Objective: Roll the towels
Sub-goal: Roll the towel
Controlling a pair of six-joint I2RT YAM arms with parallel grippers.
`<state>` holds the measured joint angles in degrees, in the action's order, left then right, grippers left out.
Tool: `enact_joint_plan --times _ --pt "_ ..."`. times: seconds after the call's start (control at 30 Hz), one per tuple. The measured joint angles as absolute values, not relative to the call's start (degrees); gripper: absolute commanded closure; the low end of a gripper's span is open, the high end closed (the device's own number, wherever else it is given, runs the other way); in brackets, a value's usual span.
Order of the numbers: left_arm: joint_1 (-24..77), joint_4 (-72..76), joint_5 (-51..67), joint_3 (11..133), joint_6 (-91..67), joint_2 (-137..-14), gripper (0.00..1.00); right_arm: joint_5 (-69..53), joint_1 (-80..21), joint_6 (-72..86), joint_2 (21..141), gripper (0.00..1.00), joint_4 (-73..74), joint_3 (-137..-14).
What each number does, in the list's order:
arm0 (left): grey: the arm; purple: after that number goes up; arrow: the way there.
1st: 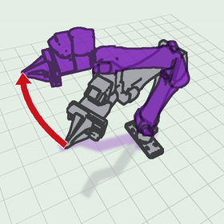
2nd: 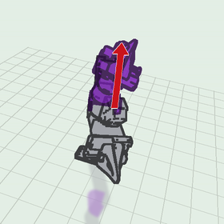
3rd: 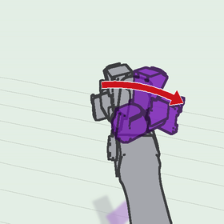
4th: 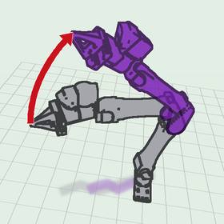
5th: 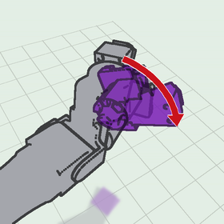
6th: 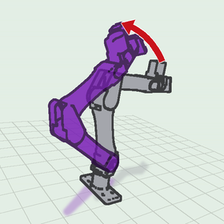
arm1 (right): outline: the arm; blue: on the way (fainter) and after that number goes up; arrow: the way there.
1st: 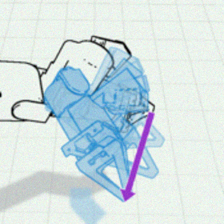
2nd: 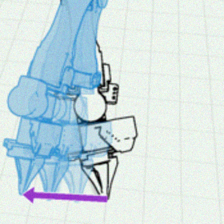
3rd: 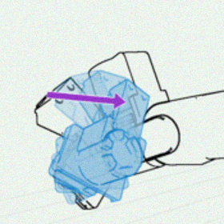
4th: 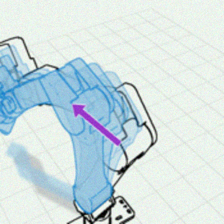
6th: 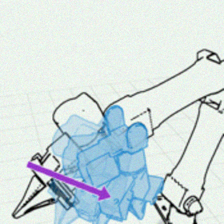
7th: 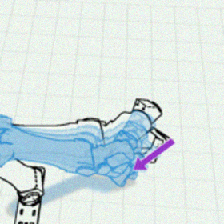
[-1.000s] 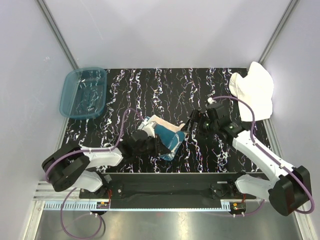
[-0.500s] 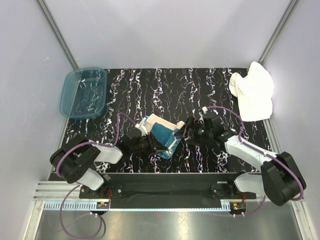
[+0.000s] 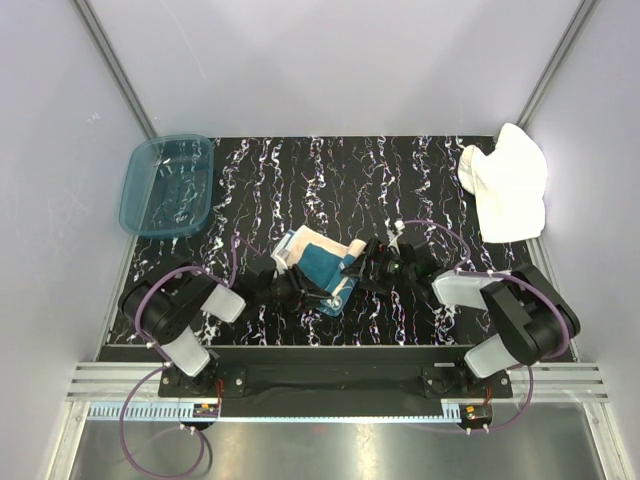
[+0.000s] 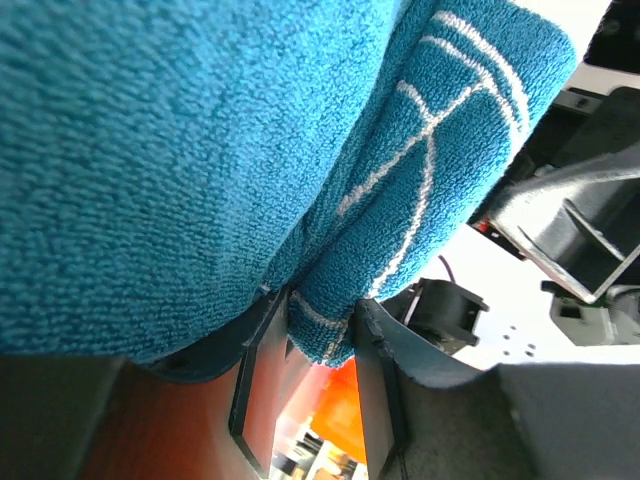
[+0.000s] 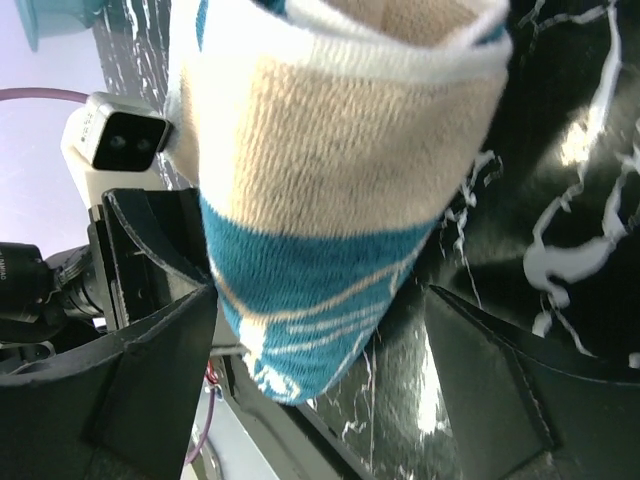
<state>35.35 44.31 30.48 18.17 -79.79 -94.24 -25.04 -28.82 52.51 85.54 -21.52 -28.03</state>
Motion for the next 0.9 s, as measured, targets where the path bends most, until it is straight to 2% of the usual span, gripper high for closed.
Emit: enact_joint_plan --times 0.23,0.33,0.37,0.53,0.7,0.9 --pt "32.86 46.17 33.95 18.11 -82.48 -96.62 0.62 -27.24 -29.30 54.94 93.32 0.18 -34.20 -27.27" --pt "31.92 48.10 35.75 18.09 -83.35 -98.37 0.61 -28.12 -29.63 56.27 96.53 0.32 -40.36 -26.57" --pt "31.79 48.66 36.12 18.09 -83.59 -98.78 0.60 -28.18 -29.71 56.62 97.49 0.40 -42.22 -26.30" --pt "31.48 52.34 36.86 17.47 -84.58 -99.92 0.53 -28.16 -29.91 58.35 100.42 0.58 -47.27 -25.52" --pt "31.48 50.17 36.56 17.63 -83.31 -98.04 0.44 -27.90 -30.22 58.17 99.85 0.66 -45.04 -26.41" --pt "31.51 34.87 34.37 20.84 -76.62 -91.50 0.37 -25.82 -31.09 55.27 95.00 0.76 -32.08 -30.06"
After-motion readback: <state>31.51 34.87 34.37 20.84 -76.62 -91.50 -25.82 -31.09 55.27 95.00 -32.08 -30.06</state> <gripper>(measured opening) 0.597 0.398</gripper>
